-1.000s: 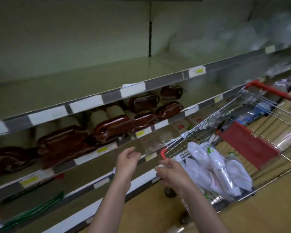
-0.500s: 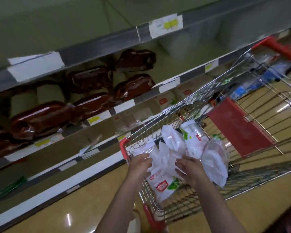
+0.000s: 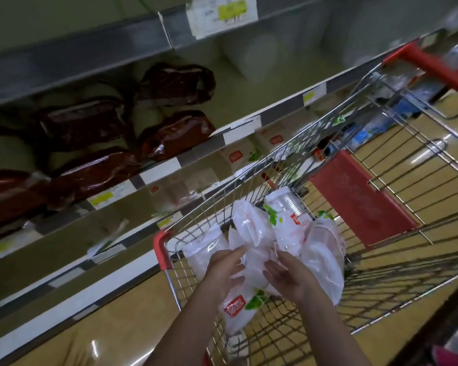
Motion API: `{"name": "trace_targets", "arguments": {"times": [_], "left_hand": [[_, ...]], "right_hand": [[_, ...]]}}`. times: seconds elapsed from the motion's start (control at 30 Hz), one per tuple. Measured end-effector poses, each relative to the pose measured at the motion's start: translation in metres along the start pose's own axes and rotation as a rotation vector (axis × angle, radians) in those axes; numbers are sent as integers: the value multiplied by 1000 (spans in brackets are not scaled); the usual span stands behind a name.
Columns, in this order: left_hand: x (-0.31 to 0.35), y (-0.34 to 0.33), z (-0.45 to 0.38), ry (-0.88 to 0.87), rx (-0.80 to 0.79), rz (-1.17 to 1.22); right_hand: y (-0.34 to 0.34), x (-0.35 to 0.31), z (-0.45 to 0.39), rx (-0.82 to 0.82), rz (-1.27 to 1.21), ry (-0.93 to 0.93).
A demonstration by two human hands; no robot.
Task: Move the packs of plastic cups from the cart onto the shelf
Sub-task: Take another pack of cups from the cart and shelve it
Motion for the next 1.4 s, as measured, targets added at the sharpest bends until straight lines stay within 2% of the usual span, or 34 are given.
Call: {"name": "trace_targets", "arguments": {"times": [0.13, 0.23, 0.33, 0.43, 0.67, 0.77, 0.87, 1.0, 1.07, 1.13, 1.23, 1.27, 1.4], "left_hand": [[17, -31, -37, 6, -39, 5], [20, -47, -52, -27, 19, 10], [22, -54, -60, -164, 168, -160], [30, -50, -56, -323, 235, -325], [44, -32, 0, -416, 95, -221], [37, -3, 41, -454, 82, -174], [27, 31, 76, -517, 71, -198], [22, 67, 104, -502, -43, -346], [23, 86, 119, -437, -123, -336], [26, 110, 131, -377, -85, -253], [37, 147, 154, -387, 24, -146], [42, 150, 164, -408, -8, -126], [56, 178, 212, -566, -193, -180]], "right_hand": [[-8, -4, -1, -42, 24, -13], [-3, -8, 1, -59, 40, -24], [3, -7, -2, -67, 26, -50], [2, 0, -8, -65, 9, -91], [-20, 5, 5, -138, -47, -103], [-42, 8, 16, -231, -178, -108], [-69, 25, 37, -334, -100, -106], [-78, 42, 61, -409, 153, 70], [-71, 48, 67, -420, 169, 50], [-62, 46, 77, -446, 105, 39], [-63, 29, 113, -518, 307, 332], [-69, 25, 126, -537, 414, 431], [-119, 48, 192, -655, 705, 608]]}}
Point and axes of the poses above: each hand's wrist, its own z-axis away from the middle knuckle, its own y-axis out of the back of the hand, x = y × z, the point moved 5 cm from there along -z, towards the middle knuckle, and after that the axes turned 4 degrees about x, right-handed, at the moved point
